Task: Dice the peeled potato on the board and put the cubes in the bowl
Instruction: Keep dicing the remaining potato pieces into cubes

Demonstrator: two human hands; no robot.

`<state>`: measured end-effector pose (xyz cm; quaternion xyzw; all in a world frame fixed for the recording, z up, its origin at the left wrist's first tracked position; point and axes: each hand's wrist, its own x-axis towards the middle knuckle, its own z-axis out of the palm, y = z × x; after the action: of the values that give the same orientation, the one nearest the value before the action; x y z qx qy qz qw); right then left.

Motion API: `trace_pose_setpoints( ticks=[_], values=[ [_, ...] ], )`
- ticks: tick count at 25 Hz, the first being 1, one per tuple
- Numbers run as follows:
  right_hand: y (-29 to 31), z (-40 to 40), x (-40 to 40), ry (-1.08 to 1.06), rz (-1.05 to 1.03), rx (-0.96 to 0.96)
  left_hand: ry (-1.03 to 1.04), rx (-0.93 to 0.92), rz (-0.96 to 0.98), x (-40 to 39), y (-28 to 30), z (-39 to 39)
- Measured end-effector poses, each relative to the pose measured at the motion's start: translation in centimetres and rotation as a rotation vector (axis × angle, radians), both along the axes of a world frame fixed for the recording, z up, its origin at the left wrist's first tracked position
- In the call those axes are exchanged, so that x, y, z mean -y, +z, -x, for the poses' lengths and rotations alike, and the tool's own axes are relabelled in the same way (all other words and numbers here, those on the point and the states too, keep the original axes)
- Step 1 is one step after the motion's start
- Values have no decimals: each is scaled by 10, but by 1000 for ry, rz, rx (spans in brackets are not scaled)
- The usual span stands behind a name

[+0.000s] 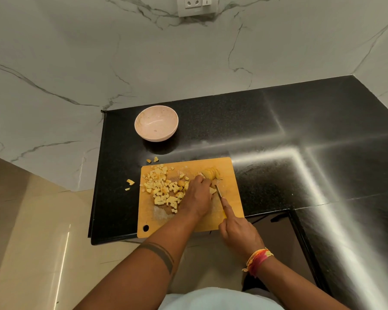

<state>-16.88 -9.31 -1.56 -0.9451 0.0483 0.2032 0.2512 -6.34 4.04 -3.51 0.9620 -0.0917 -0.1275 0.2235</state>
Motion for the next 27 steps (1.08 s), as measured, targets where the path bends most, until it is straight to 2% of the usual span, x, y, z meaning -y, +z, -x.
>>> trace_pose_setpoints(
  ticks=[4, 14, 27],
  values=[
    [-5, 0, 2, -17, -5, 1, -49, 32, 57, -14, -6, -2],
    [-4, 0, -1, 39, -26, -3, 22, 19, 76, -14, -6, 2],
    [0, -6, -12, 83, 43, 7, 11, 55, -7, -12, -8, 4]
  ],
)
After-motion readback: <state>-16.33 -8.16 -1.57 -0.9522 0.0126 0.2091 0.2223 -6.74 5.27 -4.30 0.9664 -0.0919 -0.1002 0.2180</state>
